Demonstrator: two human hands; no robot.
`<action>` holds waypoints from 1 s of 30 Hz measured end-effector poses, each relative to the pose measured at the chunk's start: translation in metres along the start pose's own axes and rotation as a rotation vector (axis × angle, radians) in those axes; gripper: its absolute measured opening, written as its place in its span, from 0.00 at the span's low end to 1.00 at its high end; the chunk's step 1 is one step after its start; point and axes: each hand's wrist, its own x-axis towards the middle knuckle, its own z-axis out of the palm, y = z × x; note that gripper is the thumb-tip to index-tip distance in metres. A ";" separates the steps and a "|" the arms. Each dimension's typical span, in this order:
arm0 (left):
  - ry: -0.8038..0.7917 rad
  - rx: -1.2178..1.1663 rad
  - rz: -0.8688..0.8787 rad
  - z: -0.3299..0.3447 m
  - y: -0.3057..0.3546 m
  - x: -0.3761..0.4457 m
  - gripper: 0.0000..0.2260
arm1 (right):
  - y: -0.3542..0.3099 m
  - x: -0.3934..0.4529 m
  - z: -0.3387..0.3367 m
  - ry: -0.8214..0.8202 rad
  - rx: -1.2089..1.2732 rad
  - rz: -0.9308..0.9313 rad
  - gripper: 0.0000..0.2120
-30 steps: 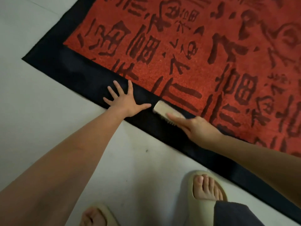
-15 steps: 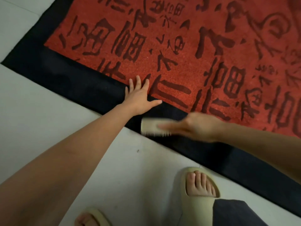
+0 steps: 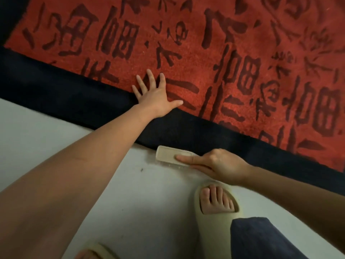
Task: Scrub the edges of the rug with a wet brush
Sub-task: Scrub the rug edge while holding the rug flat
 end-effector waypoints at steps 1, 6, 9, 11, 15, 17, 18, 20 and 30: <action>-0.004 0.016 -0.002 0.001 0.000 0.000 0.48 | -0.002 -0.002 0.000 -0.013 0.007 -0.021 0.20; 0.054 0.066 0.244 -0.005 0.011 0.008 0.47 | 0.035 0.014 -0.036 0.239 -0.195 0.068 0.23; -0.056 0.051 0.210 -0.007 0.030 0.013 0.47 | 0.028 0.005 -0.033 -0.085 -0.326 -0.167 0.23; -0.068 0.069 0.182 -0.006 0.039 0.015 0.47 | 0.029 0.007 -0.047 -0.142 -0.403 -0.229 0.23; -0.027 0.102 0.371 -0.005 0.048 0.013 0.45 | 0.046 0.012 -0.060 0.103 -0.312 -0.094 0.23; -0.120 0.116 0.430 0.001 0.062 0.007 0.48 | 0.034 0.000 -0.039 -0.092 -0.353 -0.283 0.19; -0.162 0.142 0.426 0.008 0.069 0.005 0.50 | 0.025 -0.006 -0.033 -0.204 -0.408 -0.375 0.17; -0.190 0.258 0.414 0.025 0.080 0.003 0.55 | 0.019 -0.015 -0.027 -0.204 -0.464 -0.446 0.17; -0.043 0.326 0.426 0.009 0.094 0.055 0.56 | 0.062 0.024 -0.081 0.159 -0.401 -0.140 0.21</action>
